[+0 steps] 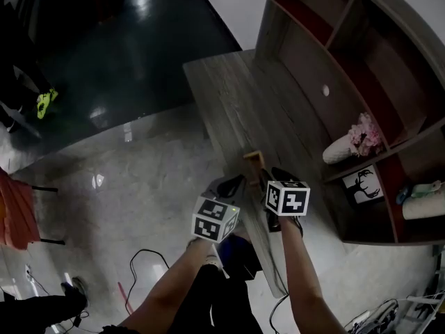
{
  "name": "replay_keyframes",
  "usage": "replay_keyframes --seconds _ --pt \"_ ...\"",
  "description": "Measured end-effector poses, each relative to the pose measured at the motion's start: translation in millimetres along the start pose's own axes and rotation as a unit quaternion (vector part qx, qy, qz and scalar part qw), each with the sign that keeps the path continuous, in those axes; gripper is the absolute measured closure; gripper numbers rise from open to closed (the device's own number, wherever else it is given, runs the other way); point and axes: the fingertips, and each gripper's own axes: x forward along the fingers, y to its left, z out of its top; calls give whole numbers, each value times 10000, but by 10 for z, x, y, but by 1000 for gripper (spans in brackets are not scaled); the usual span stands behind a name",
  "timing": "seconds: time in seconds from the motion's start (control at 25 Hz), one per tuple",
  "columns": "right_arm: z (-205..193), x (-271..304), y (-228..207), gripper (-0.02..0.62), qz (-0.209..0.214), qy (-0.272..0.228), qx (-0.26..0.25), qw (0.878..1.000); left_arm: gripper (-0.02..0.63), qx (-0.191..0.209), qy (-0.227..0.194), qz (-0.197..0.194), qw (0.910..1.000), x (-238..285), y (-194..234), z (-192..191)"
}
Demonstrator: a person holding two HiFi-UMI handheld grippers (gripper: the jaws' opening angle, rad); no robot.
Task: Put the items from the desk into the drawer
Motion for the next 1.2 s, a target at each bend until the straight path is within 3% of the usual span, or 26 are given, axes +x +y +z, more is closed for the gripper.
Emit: replay_keyframes --seconds 0.16,0.48,0.72,1.2 --pt "-53 122 -1 446 -121 205 -248 9994 595 -45 11 13 10000 12 21 -48" --pt "-184 255 -47 446 -173 463 -180 9986 595 -75 6 53 10000 28 98 -66" --pt "-181 264 -70 511 -320 481 -31 9983 595 -134 23 93 9999 -19 127 -101" --pt "-90 88 -44 529 -408 210 41 9989 595 -171 34 191 9997 -214 109 -151"
